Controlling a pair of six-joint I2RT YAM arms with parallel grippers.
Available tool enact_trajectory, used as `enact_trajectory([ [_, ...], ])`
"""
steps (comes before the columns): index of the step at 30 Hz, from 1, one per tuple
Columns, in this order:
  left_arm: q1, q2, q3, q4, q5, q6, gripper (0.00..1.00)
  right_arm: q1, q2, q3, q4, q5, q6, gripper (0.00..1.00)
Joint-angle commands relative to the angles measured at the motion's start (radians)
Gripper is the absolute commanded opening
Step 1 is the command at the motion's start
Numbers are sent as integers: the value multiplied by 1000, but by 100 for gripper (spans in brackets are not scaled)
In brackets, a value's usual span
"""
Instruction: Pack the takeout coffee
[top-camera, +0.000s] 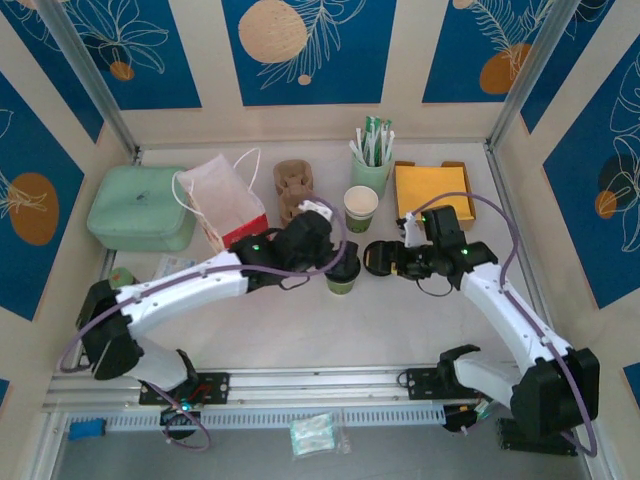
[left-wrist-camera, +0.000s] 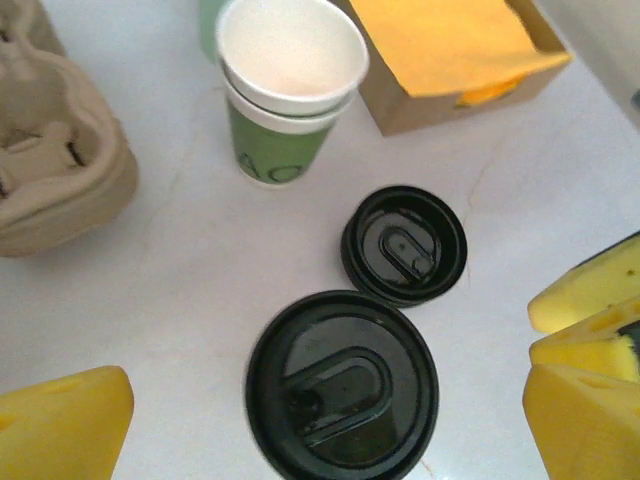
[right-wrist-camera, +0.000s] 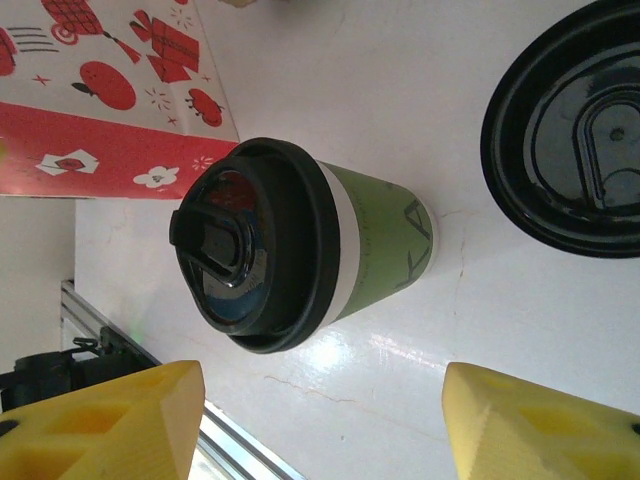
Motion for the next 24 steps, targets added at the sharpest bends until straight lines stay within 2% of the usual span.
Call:
enact_trajectory([
  [1, 44, -44, -93, -18, 54, -58, 99, 43, 56, 59, -50, 50, -29, 64],
  [9, 103, -88, -242, 83, 147, -99, 99, 89, 184, 137, -50, 104, -40, 58],
  [24, 119, -11, -244, 150, 199, -83, 99, 128, 290, 168, -26, 135, -48, 53],
])
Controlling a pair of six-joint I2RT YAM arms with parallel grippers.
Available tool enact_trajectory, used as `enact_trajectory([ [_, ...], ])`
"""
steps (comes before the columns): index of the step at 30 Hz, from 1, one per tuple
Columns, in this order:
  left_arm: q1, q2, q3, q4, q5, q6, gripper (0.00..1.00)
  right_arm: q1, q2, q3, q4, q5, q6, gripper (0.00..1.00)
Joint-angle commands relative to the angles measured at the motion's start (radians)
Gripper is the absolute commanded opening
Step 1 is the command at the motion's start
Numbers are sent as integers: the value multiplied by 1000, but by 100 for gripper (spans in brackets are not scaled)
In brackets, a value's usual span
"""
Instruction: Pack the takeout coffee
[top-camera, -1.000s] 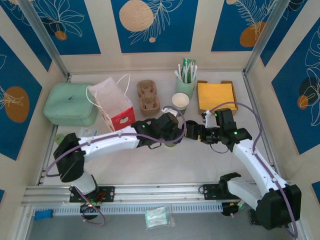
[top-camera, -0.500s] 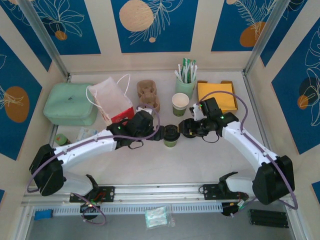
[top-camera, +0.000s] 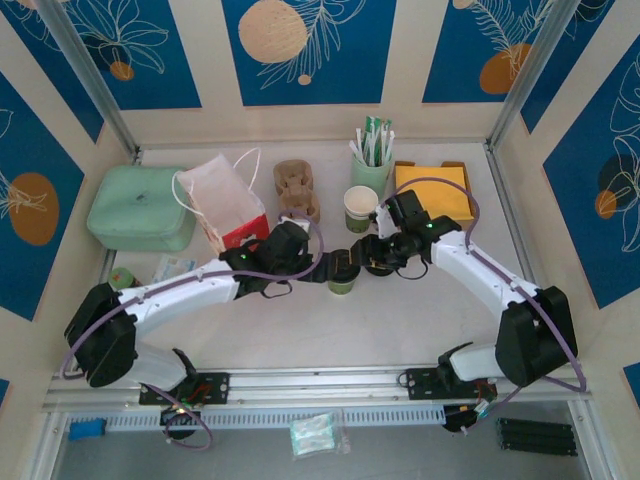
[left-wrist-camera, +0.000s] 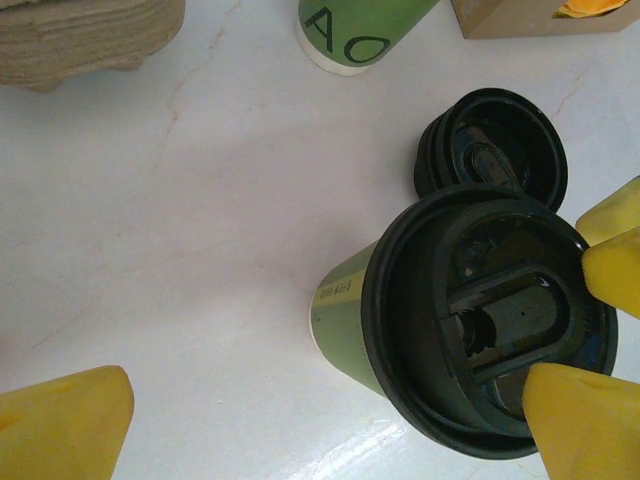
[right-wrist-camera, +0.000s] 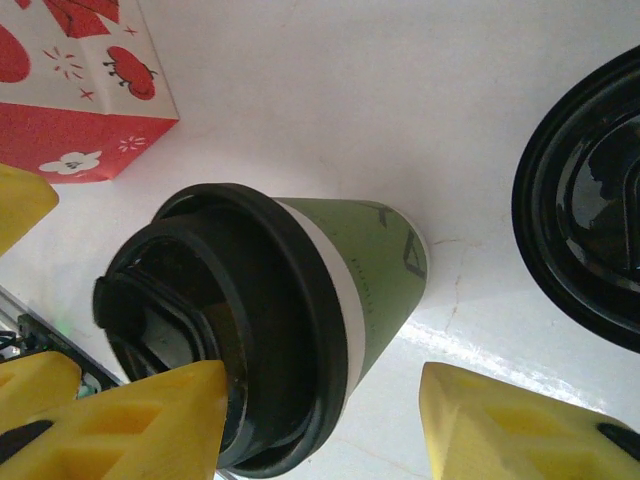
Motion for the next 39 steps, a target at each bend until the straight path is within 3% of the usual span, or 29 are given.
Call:
enact_trajectory([
  [1, 11, 23, 2, 23, 27, 2, 100, 5, 17, 7, -1, 17, -19, 53],
  [11, 10, 64, -14, 36, 50, -1, 100, 6, 13, -41, 3, 54, -14, 51],
  [18, 10, 75, -55, 67, 60, -21, 99, 27, 27, -147, 24, 157, 46, 50],
  [25, 10, 64, -78, 75, 70, -30, 99, 38, 1, -122, 4, 130, 57, 50],
  [33, 10, 61, -58, 65, 78, -29, 99, 33, -49, 45, -78, 2, 26, 64],
  [39, 11, 57, -44, 56, 82, -22, 99, -5, -124, 36, -86, -21, 50, 64],
])
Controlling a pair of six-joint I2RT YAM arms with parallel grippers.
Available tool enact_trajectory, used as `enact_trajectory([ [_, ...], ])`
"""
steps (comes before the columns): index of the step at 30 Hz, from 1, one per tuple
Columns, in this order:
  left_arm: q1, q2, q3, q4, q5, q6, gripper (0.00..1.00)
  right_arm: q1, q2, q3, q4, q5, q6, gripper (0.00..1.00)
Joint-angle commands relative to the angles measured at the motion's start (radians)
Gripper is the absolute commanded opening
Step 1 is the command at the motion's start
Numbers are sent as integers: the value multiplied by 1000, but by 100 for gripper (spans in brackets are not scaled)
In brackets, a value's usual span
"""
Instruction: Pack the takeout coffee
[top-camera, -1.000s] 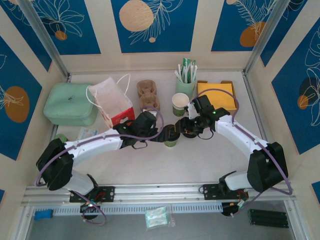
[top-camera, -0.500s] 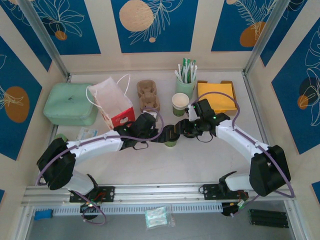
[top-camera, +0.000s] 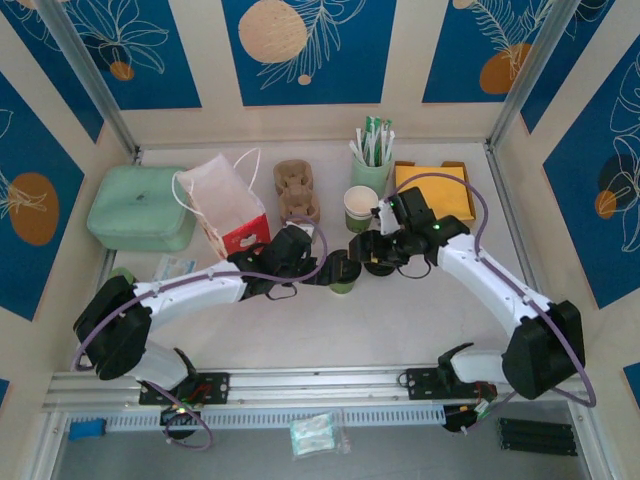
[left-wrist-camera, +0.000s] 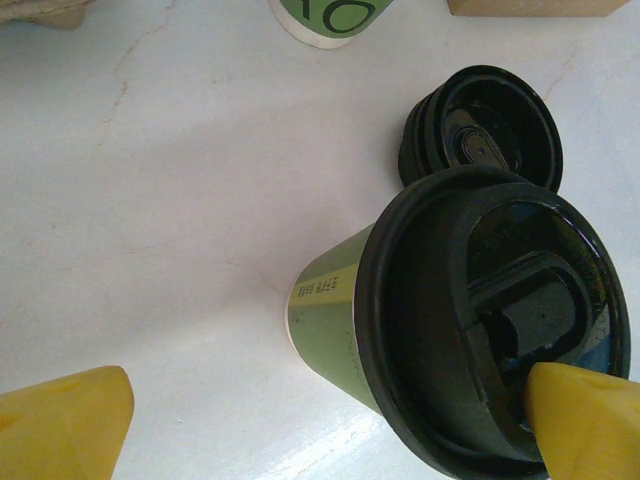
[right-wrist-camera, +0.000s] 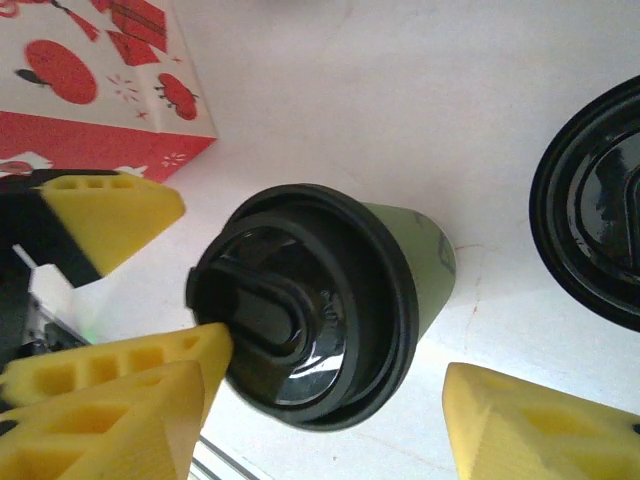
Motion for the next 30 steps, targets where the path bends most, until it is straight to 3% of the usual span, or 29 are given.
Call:
enact_trajectory([
  [1, 8, 3, 5, -58, 17, 4, 99, -23, -51, -16, -44, -36, 13, 64],
  [9, 8, 2, 6, -57, 20, 3, 99, -49, -95, -174, 20, -52, 51, 49],
  [30, 8, 4, 8, -60, 26, 4, 99, -50, -25, -204, 117, -75, 81, 46],
])
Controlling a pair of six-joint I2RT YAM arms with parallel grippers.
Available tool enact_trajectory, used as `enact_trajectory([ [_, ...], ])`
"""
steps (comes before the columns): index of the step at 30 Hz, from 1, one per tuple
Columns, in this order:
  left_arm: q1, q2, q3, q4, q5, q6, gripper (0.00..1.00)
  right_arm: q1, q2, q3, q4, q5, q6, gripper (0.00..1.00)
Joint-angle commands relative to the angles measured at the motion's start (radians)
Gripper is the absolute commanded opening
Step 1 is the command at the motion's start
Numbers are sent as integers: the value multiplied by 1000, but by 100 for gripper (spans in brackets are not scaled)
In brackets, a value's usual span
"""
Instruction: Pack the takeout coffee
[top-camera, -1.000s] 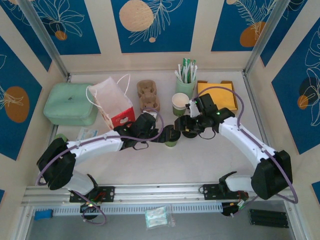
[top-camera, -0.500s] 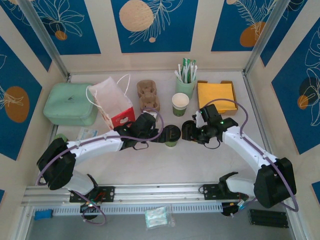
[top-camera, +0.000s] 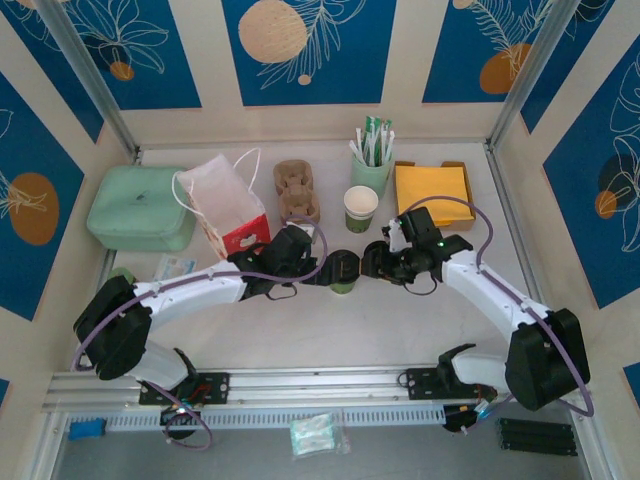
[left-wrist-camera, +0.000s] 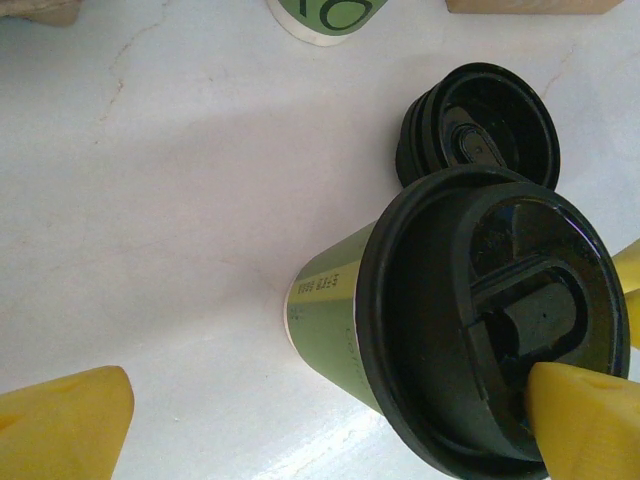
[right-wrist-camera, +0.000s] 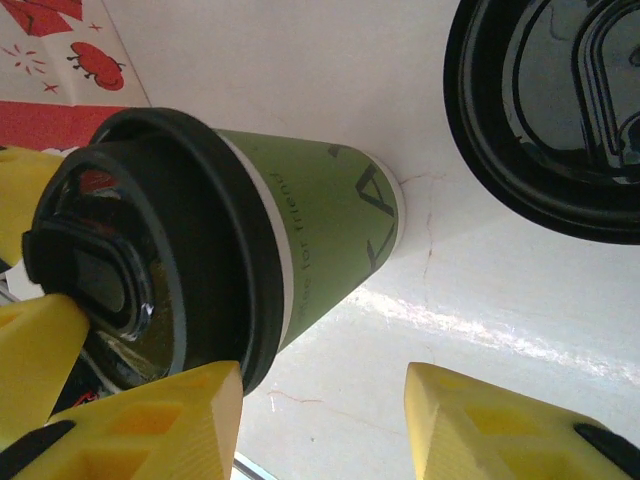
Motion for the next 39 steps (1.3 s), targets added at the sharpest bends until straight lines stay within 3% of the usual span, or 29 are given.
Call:
enact_trajectory([
  [1, 8, 6, 6, -60, 21, 4, 99, -2, 21, 0, 25, -25, 12, 46],
  [16, 5, 3, 18, -46, 55, -14, 99, -26, 51, -36, 40, -14, -6, 45],
  [32, 29, -12, 179, -151, 42, 15, 99, -45, 8, 88, -57, -27, -38, 54],
  [39, 107, -21, 182, -189, 49, 36, 99, 34, -35, 85, -66, -15, 1, 63],
])
